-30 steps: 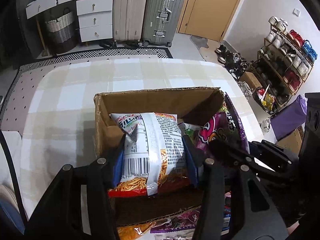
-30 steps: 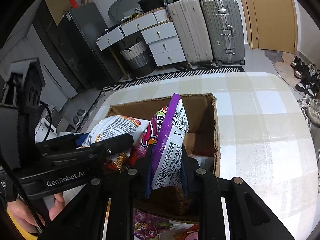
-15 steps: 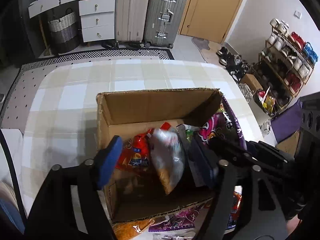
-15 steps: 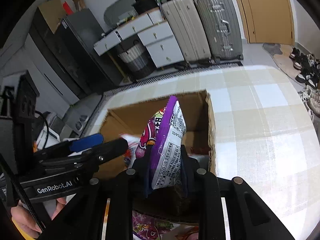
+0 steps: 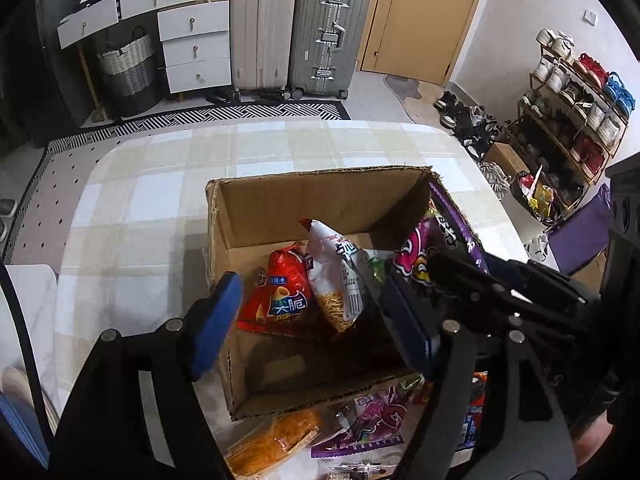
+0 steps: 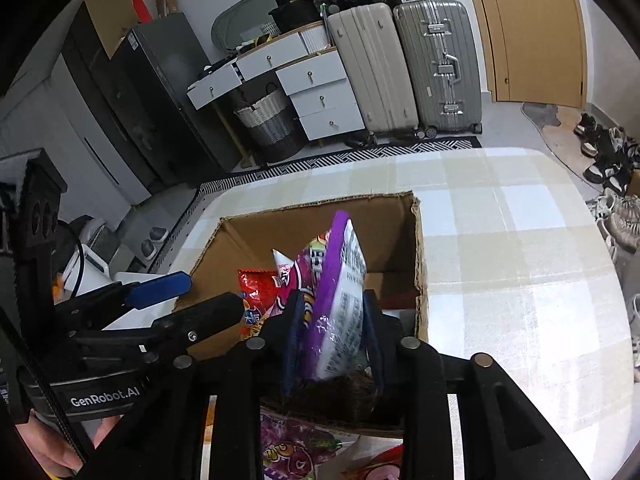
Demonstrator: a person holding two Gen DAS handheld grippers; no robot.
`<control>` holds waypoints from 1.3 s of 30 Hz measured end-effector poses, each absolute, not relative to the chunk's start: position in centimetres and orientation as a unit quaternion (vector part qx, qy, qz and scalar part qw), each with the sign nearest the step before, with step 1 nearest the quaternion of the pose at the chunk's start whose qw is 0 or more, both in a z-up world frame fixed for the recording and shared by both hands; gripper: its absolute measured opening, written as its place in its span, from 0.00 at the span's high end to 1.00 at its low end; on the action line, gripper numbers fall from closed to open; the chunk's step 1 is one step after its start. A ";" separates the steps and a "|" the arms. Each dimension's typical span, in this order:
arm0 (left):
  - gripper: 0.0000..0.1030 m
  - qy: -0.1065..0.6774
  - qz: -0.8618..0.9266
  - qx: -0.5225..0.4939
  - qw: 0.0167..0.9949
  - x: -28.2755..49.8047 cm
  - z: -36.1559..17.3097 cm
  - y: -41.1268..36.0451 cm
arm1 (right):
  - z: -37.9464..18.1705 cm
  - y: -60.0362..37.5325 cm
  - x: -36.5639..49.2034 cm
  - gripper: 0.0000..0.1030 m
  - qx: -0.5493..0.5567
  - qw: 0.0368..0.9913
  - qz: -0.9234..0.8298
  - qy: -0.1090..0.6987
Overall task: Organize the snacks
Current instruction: 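Open both grippers to drop the purple and white bags into the box, then withdraw both grippers from the box back toward the remaining snacks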
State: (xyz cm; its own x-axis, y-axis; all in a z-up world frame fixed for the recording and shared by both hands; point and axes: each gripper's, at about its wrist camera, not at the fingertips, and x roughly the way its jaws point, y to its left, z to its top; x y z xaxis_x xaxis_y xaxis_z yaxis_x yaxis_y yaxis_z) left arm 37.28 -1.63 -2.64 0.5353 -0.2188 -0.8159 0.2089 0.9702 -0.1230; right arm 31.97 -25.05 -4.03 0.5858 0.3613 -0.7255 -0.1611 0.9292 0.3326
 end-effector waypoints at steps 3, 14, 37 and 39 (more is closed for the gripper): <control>0.30 0.469 -0.119 -0.015 0.875 37.0 -2.5 -1.3 | -3.4 -25.3 31.7 0.65 0.118 0.887 0.147 0.421; 0.29 0.462 -0.116 -0.014 0.879 33.3 -0.3 -1.3 | 0.3 -25.7 28.7 0.65 0.111 0.901 0.155 0.390; 0.19 0.321 -0.113 0.022 0.940 10.8 14.5 -2.4 | 13.1 -26.6 8.4 0.54 0.092 0.935 0.189 0.285; 0.18 0.313 -0.115 0.010 0.943 8.6 15.7 -2.4 | 13.9 -26.7 6.8 0.52 0.091 0.937 0.191 0.278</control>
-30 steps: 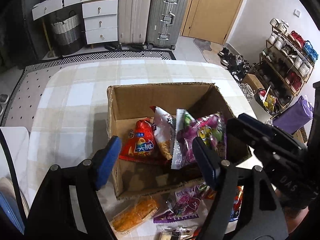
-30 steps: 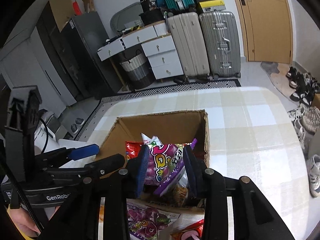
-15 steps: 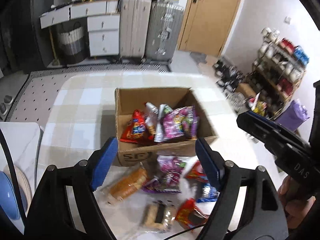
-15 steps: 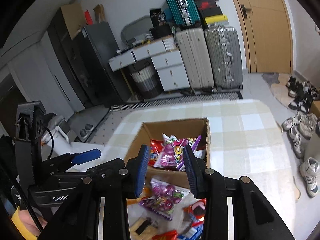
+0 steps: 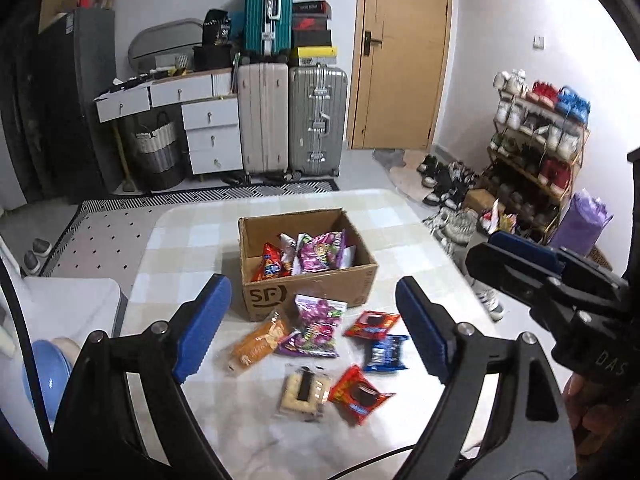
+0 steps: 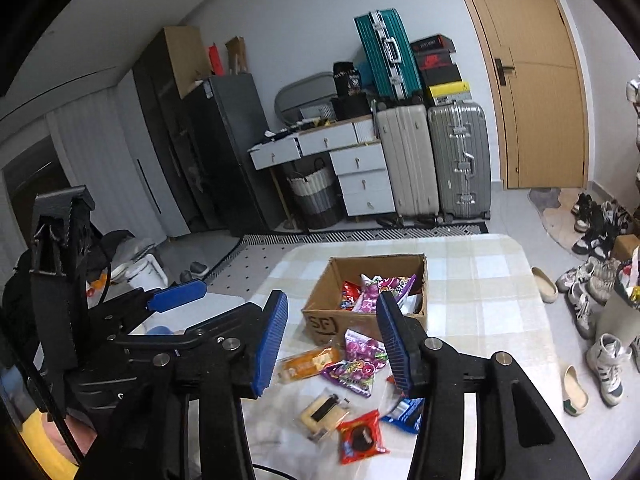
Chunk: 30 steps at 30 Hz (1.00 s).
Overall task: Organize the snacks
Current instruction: 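Withdraw both grippers from the box back toward the remaining snacks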
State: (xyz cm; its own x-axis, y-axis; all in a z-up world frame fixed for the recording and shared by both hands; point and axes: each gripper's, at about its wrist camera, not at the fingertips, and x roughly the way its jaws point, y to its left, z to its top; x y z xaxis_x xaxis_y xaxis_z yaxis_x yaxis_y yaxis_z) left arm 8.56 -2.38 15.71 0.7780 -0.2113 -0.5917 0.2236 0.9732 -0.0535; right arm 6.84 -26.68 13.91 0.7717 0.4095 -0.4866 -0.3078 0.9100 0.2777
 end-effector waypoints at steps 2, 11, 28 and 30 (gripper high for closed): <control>0.15 0.303 -0.121 -0.005 0.945 6.1 16.8 -2.2 | 14.6 -26.9 5.0 0.48 0.096 0.939 0.195 0.268; 0.01 0.253 -0.075 0.013 0.965 -2.6 19.1 -1.4 | 15.0 -27.7 -2.3 0.17 0.120 0.946 0.193 0.231; 0.01 0.298 -0.060 -0.022 0.952 1.1 6.4 1.7 | 2.0 -27.3 0.5 0.07 0.063 0.939 0.182 0.284; 0.01 0.305 -0.057 -0.031 0.950 2.3 4.2 1.9 | 0.3 -27.2 1.4 0.07 0.060 0.937 0.186 0.288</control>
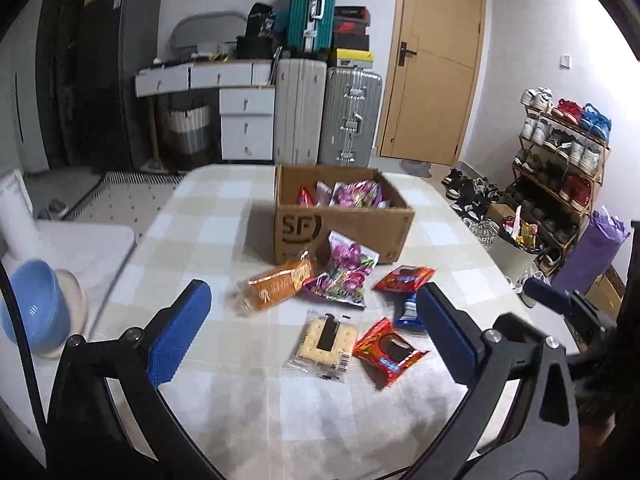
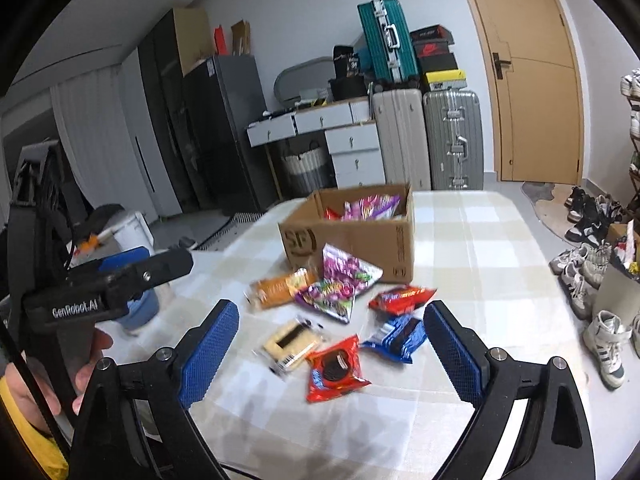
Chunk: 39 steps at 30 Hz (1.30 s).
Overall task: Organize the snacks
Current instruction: 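Withdraw both grippers from the box back toward the remaining snacks, then lower the right gripper onto the red Oreo pack and close it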
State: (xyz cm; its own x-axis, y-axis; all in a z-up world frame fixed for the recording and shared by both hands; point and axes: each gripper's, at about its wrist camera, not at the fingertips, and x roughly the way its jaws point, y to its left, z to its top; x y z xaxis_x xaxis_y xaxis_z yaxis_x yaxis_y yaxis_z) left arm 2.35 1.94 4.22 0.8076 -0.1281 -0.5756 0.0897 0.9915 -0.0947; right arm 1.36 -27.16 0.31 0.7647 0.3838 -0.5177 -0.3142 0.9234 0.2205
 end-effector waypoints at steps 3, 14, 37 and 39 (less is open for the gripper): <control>0.01 0.316 -0.050 -0.033 0.947 4.0 1.3 2.0 | -1.9 -26.6 2.7 0.07 0.054 0.935 0.196 0.292; 0.01 0.294 -0.053 0.003 0.954 6.0 0.6 1.3 | -5.1 -24.5 5.8 0.07 0.031 0.925 0.218 0.310; 0.01 0.346 -0.040 -0.026 0.937 6.6 -1.3 2.9 | -7.9 -25.5 5.9 0.07 0.038 0.906 0.192 0.375; 0.01 0.353 -0.036 -0.033 0.934 6.9 -1.5 3.3 | -8.5 -25.3 6.2 0.07 0.028 0.904 0.189 0.384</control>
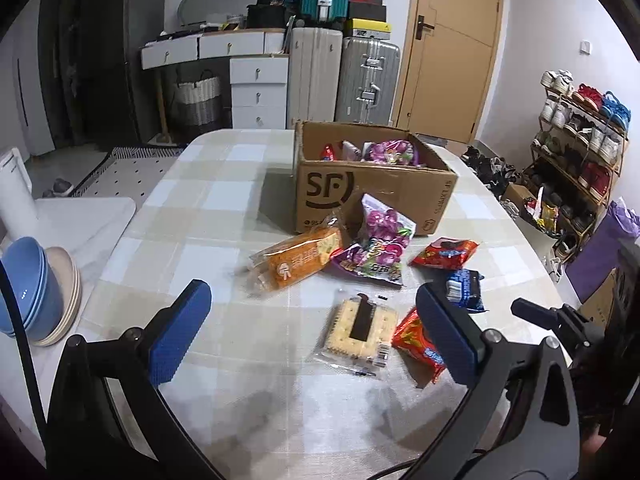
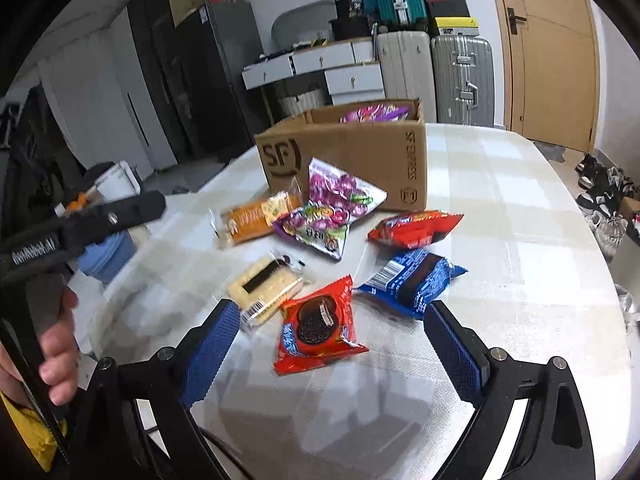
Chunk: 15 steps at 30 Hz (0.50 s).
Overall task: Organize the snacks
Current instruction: 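Lower the right gripper onto the red Oreo pack and close it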
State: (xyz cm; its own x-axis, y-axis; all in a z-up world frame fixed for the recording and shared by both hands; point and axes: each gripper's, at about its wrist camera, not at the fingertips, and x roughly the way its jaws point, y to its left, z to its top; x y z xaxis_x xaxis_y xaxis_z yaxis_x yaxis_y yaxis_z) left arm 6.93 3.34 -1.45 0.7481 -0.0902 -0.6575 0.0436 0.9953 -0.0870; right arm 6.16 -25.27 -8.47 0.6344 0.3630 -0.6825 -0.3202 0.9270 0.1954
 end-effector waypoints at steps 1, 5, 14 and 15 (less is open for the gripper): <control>0.01 0.359 -0.034 -0.041 0.932 7.2 -1.5 3.7 | -8.9 -25.0 6.4 0.07 0.023 0.901 0.188 0.390; 0.01 0.382 -0.035 -0.105 0.918 8.0 -2.3 5.8 | -10.9 -24.3 7.7 0.14 0.014 0.886 0.187 0.425; 0.01 0.403 -0.028 -0.145 0.903 8.3 -3.4 7.8 | -11.9 -22.5 8.7 0.23 0.000 0.873 0.191 0.449; 0.01 0.405 -0.029 -0.144 0.903 8.3 -3.5 7.7 | -11.9 -22.3 8.7 0.23 -0.001 0.873 0.193 0.449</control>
